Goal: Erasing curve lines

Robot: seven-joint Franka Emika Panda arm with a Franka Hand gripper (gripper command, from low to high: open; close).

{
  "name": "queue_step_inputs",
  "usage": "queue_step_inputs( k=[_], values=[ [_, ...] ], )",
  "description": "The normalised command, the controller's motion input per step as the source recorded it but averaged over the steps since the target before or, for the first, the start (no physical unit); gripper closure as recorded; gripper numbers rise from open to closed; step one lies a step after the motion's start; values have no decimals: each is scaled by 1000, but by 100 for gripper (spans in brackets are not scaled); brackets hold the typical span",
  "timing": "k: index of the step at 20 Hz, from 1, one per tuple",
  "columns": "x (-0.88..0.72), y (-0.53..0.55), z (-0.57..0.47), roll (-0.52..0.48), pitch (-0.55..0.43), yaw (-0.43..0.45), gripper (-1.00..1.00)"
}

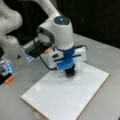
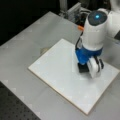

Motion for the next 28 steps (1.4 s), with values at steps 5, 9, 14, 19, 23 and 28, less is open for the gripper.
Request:
queue_step_inputs(
  k=[5, 9, 14, 19, 23, 28],
  values=[
    [114, 46, -100, -64, 7, 88, 100],
    [109, 45, -97, -49, -14, 95, 100],
    [143, 38, -89, -39, -48, 96, 100],
    [184, 33, -116, -26, -45, 104, 100],
    [194, 57, -163, -37, -20, 89, 100],
    [215, 89, -186, -57, 8, 69, 100]
  ],
)
